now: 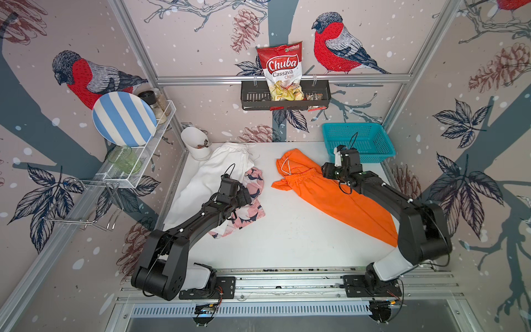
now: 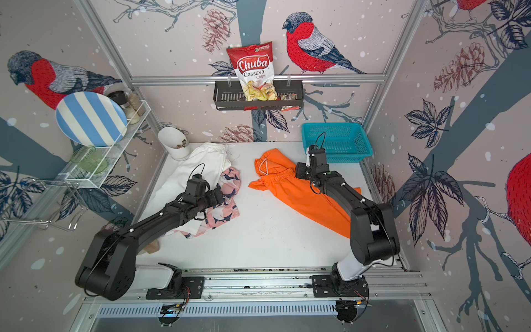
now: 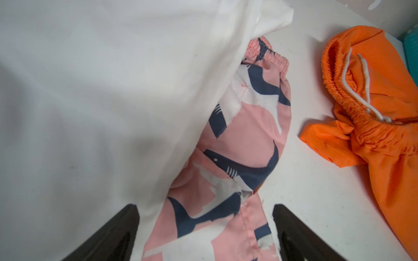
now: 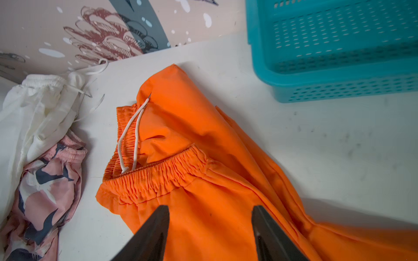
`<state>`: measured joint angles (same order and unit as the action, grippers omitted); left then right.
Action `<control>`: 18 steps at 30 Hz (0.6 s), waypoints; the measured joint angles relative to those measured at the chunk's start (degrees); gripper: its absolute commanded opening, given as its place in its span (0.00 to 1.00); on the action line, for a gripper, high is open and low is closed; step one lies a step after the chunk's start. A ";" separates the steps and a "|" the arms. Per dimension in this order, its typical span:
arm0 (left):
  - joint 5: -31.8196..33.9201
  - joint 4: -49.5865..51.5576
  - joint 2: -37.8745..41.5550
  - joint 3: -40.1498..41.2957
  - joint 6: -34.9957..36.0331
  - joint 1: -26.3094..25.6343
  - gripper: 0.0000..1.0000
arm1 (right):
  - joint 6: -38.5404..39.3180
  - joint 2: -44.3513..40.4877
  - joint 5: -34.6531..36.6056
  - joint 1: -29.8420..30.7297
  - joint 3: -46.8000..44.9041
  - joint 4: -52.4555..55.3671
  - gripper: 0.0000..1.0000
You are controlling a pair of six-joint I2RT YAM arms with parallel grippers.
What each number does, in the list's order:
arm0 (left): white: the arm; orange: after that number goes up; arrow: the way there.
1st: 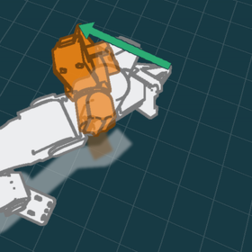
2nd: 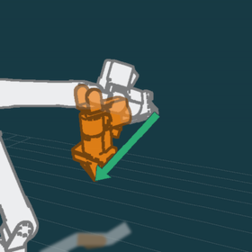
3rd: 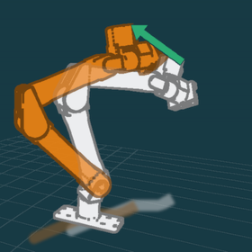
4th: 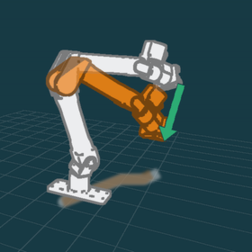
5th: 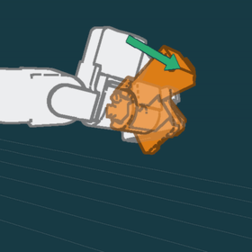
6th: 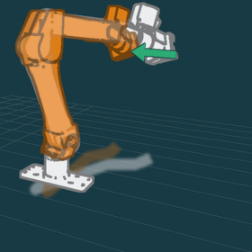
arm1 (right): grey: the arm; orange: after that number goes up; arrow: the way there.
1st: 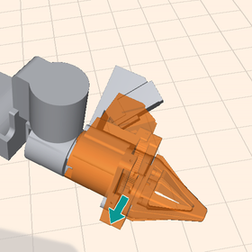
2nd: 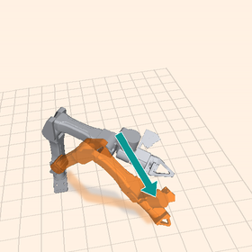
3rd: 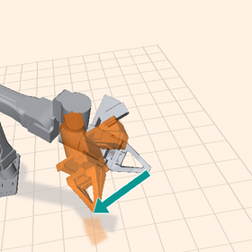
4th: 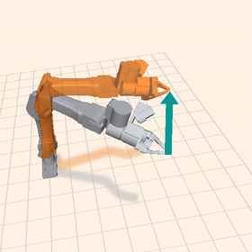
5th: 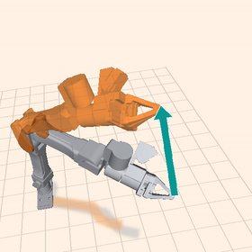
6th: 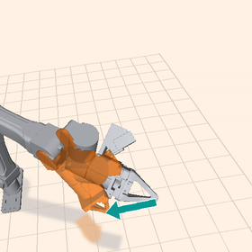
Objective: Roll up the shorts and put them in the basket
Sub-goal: Fold the shorts at the center of the board.
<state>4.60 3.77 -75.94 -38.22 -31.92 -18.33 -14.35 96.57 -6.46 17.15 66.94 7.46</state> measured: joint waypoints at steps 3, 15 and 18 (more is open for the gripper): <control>-0.13 0.11 2.49 1.27 -0.24 -0.79 0.96 | 2.56 6.75 -3.58 0.61 6.05 1.33 0.63; -3.17 0.31 4.20 3.69 -4.09 -6.62 0.96 | 4.96 18.08 -2.36 2.58 14.78 5.03 0.02; -3.08 0.24 3.48 3.91 -5.51 -7.76 0.96 | 3.91 14.67 -0.66 3.08 14.86 5.95 0.00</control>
<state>1.52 4.01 -72.47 -34.30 -37.43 -26.09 -10.44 111.24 -7.11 20.23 81.80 13.41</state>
